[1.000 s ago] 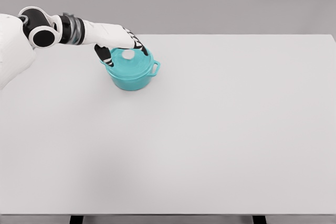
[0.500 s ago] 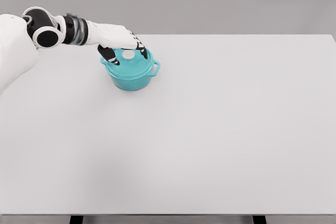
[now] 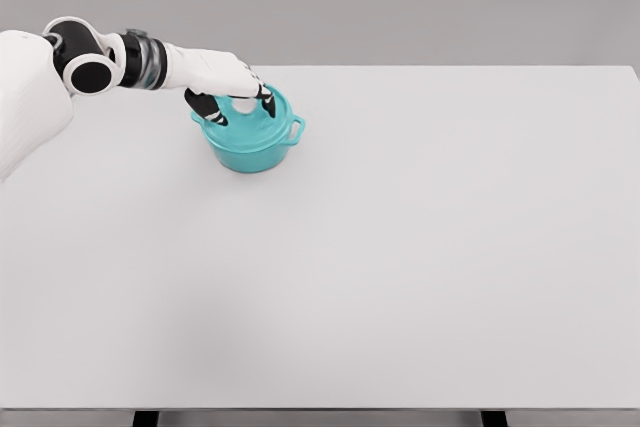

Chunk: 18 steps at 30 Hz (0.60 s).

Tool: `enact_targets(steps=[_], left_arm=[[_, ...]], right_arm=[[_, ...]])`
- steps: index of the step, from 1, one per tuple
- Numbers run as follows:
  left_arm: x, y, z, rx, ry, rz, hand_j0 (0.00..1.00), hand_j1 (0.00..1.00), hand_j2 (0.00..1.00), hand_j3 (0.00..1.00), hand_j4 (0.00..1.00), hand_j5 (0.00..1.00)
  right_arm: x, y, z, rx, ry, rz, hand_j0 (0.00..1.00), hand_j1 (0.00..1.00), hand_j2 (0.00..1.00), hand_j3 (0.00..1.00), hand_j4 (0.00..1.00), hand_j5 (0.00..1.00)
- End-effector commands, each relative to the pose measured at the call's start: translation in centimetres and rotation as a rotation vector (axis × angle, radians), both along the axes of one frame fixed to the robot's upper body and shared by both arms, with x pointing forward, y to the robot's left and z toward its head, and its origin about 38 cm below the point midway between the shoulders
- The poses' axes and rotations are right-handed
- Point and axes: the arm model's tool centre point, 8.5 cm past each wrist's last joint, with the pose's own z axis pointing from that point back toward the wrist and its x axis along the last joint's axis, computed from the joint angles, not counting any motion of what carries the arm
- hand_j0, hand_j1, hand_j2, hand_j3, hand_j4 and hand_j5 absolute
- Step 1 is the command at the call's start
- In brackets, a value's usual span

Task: Open the lid of the pot with left arm

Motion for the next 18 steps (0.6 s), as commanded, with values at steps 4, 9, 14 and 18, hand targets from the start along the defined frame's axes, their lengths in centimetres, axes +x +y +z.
enact_targets(steps=[4,9,14,18], left_arm=[[0.02,-0.45,0.05,-0.008,0.000,-0.004,0.67,0.67,0.67,0.67,0.67,0.67],[0.02,-0.81,-0.05,0.002,-0.004,-0.011,0.60,0.60,0.60,0.60,0.60,0.60],[0.05,-0.79,0.04,-0.001,-0.006,-0.010,0.49,0.49,0.49,0.49,0.49,0.49],[0.07,-0.61,0.09,-0.001,-0.007,-0.006,0.45,0.45,0.45,0.45,0.45,0.45]], right_arm=[[0.00,-0.01,0.00,0.000,0.000,0.000,1.00,1.00,1.00,1.00,1.00,1.00],[0.00,-0.01,0.00,0.000,0.000,0.000,1.00,1.00,1.00,1.00,1.00,1.00],[0.00,-0.01,0.00,0.000,0.000,0.000,1.00,1.00,1.00,1.00,1.00,1.00],[0.00,-0.01,0.00,0.000,0.000,0.000,1.00,1.00,1.00,1.00,1.00,1.00]])
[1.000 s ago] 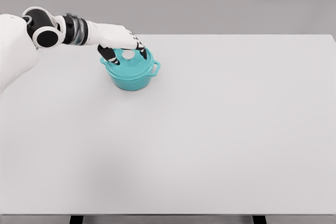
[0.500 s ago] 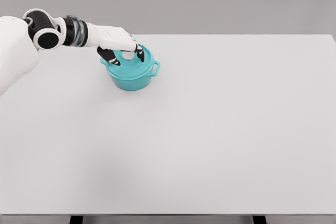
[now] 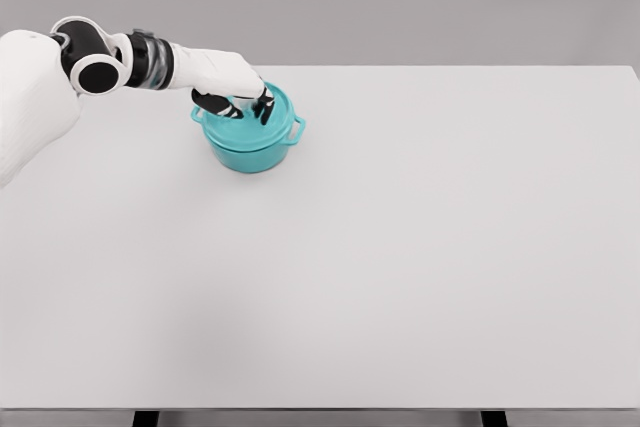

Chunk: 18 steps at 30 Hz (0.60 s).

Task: Open the lid of the pot with left arm

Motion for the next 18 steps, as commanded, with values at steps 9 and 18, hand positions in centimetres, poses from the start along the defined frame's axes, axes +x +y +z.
enact_targets(steps=[9,18], left_arm=[[0.2,7.1,2.2,0.024,-0.039,0.118,0.45,0.45,0.45,0.45,0.45,0.45],[-0.7,14.1,2.8,0.081,-0.049,0.237,0.47,0.47,0.47,0.47,0.47,0.47]], right_arm=[[0.0,0.0,0.0,0.000,0.000,0.000,1.00,1.00,1.00,1.00,1.00,1.00],[0.0,0.0,0.0,0.000,0.000,0.000,1.00,1.00,1.00,1.00,1.00,1.00]])
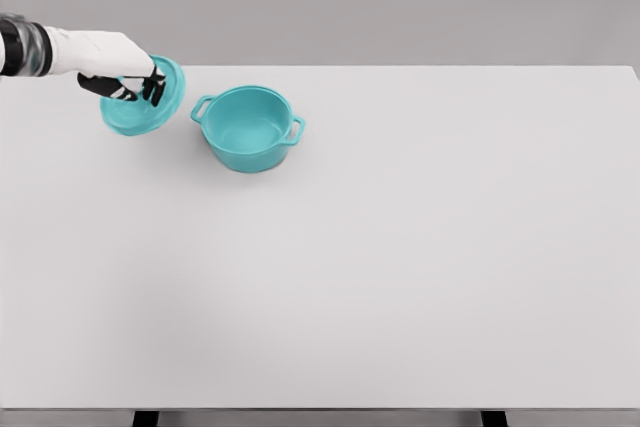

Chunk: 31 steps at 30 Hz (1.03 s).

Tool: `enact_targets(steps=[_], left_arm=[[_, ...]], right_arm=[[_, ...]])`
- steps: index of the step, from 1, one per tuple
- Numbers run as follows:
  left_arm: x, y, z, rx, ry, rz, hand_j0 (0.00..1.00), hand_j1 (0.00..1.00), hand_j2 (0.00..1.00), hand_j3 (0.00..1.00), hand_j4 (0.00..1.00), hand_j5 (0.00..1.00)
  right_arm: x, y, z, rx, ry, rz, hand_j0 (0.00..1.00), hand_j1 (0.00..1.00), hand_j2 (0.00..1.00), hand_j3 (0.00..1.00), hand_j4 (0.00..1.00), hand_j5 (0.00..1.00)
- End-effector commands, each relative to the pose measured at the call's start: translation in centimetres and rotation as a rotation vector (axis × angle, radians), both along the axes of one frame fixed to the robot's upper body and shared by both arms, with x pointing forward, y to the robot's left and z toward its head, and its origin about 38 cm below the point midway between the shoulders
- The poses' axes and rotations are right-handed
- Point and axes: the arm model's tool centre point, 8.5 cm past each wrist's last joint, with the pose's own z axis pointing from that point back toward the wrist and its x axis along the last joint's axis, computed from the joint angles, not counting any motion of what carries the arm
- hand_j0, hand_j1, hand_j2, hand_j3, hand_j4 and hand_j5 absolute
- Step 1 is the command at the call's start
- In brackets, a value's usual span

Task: Open the lid of the pot with left arm

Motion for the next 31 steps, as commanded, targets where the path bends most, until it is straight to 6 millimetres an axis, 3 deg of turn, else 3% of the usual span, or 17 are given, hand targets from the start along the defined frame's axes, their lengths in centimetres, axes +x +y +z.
enact_targets(steps=[1,4,9,17,18,20,21,22,23,25,31], left_arm=[[-0.1,0.8,0.2,0.003,-0.004,0.018,0.49,0.49,0.49,0.49,0.49,0.49],[-0.1,1.0,0.0,0.008,0.000,0.021,0.54,0.54,0.54,0.54,0.54,0.54],[-0.2,1.2,-0.5,0.007,0.012,0.027,0.93,0.93,0.93,0.93,0.93,0.93],[-0.3,1.3,-1.0,0.010,0.022,0.030,0.94,0.94,0.94,0.94,0.94,0.94],[-0.3,1.3,-0.9,0.005,0.020,0.029,0.99,0.99,0.99,0.99,0.99,0.99],[-0.7,3.1,-0.5,0.005,0.017,0.062,1.00,1.00,1.00,1.00,1.00,1.00],[-1.3,5.0,-0.6,-0.004,0.028,0.099,1.00,1.00,1.00,1.00,1.00,1.00],[-1.4,5.4,-0.2,-0.038,0.023,0.110,1.00,1.00,1.00,1.00,1.00,1.00],[-1.9,7.4,0.0,-0.123,0.033,0.165,1.00,1.00,1.00,1.00,1.00,1.00],[-2.9,9.8,-0.7,-0.160,0.053,0.220,1.00,1.00,1.00,1.00,1.00,1.00],[-3.0,10.2,-1.3,-0.159,0.065,0.235,1.00,1.00,1.00,1.00,1.00,1.00]], right_arm=[[0.0,0.0,0.0,0.000,0.000,0.000,1.00,1.00,1.00,1.00,1.00,1.00],[0.0,0.0,0.0,0.000,0.000,0.000,1.00,1.00,1.00,1.00,1.00,1.00],[0.0,0.0,0.0,0.000,0.000,0.000,1.00,1.00,1.00,1.00,1.00,1.00],[0.0,0.0,0.0,0.000,0.000,0.000,1.00,1.00,1.00,1.00,1.00,1.00],[0.0,0.0,0.0,0.000,0.000,0.000,1.00,1.00,1.00,1.00,1.00,1.00],[0.0,0.0,0.0,0.000,0.000,0.000,1.00,1.00,1.00,1.00,1.00,1.00],[0.0,0.0,0.0,0.000,0.000,0.000,1.00,1.00,1.00,1.00,1.00,1.00],[0.0,0.0,0.0,0.000,0.000,0.000,1.00,1.00,1.00,1.00,1.00,1.00],[0.0,0.0,0.0,0.000,0.000,0.000,1.00,1.00,1.00,1.00,1.00,1.00],[0.0,0.0,0.0,0.000,0.000,0.000,1.00,1.00,1.00,1.00,1.00,1.00],[0.0,0.0,0.0,0.000,0.000,0.001,1.00,1.00,1.00,1.00,1.00,1.00]])
